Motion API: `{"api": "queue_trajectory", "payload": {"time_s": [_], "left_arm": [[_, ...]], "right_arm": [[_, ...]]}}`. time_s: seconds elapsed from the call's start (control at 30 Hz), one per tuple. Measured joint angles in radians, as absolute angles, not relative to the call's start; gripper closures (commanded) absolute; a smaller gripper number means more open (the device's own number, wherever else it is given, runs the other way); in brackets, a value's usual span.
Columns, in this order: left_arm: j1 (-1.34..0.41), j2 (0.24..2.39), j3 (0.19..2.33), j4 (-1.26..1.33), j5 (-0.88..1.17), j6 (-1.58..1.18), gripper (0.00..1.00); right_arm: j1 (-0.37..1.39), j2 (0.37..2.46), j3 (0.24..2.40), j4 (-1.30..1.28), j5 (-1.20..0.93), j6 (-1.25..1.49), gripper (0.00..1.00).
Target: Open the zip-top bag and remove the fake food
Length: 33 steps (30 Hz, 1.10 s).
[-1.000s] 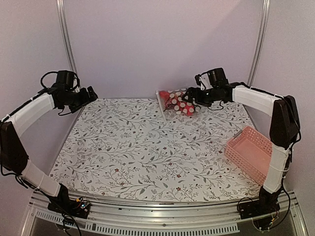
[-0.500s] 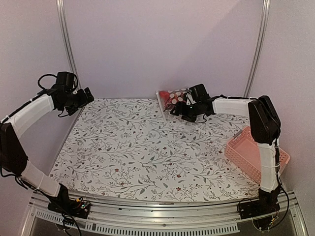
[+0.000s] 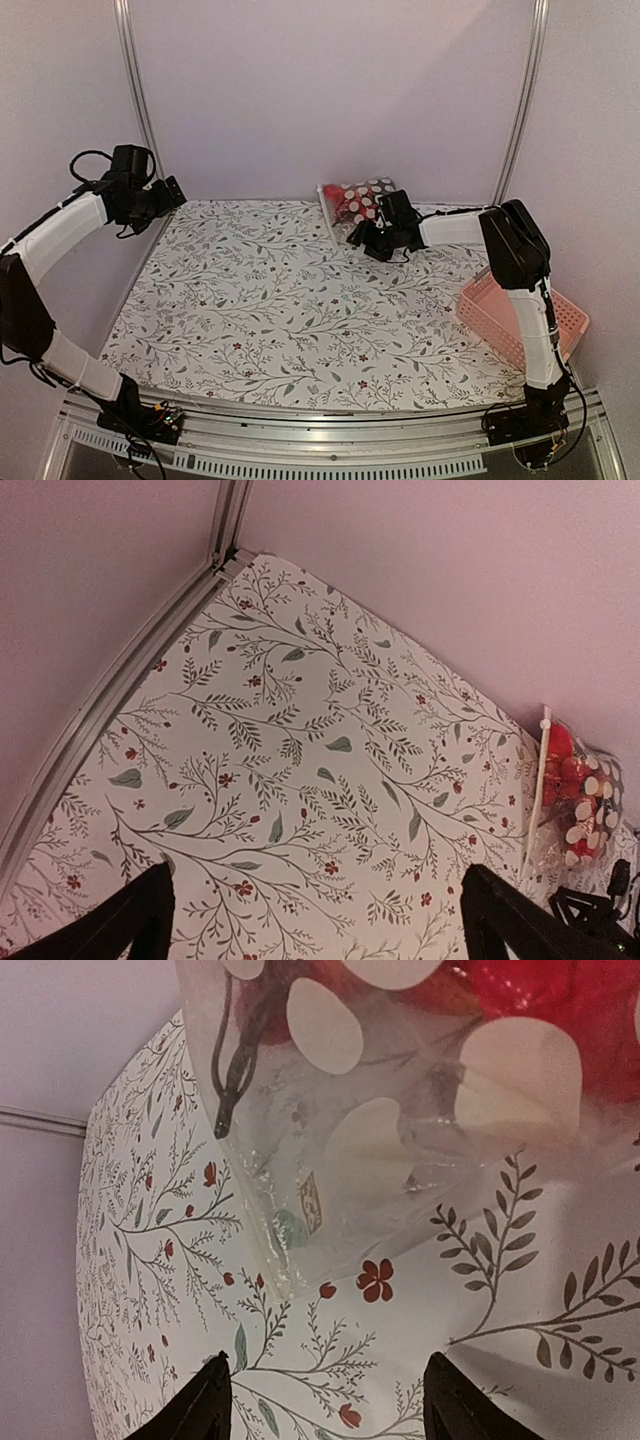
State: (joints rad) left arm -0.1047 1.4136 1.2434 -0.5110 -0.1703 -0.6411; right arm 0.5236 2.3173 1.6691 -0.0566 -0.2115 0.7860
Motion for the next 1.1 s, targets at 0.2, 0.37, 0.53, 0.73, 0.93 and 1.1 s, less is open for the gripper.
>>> {"api": "queue_trajectory", "payload": {"time_s": [0.2, 0.37, 0.53, 0.73, 0.93, 1.1], "left_arm": [[-0.105, 1.414, 1.242, -0.511, -0.178, -0.657, 0.0], [-0.105, 1.406, 1.222, -0.511, -0.192, -0.66, 0.0], [-0.105, 1.383, 1.199, -0.515, -0.21, -0.66, 0.0], [-0.105, 1.378, 1.195, -0.516, -0.231, -0.655, 0.0], [-0.105, 1.382, 1.195, -0.514, -0.229, -0.629, 0.0], [-0.105, 1.388, 1.172, -0.48, -0.168, -0.593, 0.0]], "right_arm": [[0.524, 2.371, 1.71, 0.0, -0.143, 0.83, 0.49], [0.524, 2.428, 1.783, 0.028, -0.107, 0.859, 0.53], [0.524, 2.518, 1.888, 0.049, -0.088, 0.888, 0.62], [0.524, 2.553, 1.921, 0.06, -0.084, 0.93, 1.0], [0.523, 2.532, 1.867, 0.076, -0.091, 0.93, 1.0], [0.522, 2.44, 1.746, 0.067, -0.143, 0.888, 1.0]]}}
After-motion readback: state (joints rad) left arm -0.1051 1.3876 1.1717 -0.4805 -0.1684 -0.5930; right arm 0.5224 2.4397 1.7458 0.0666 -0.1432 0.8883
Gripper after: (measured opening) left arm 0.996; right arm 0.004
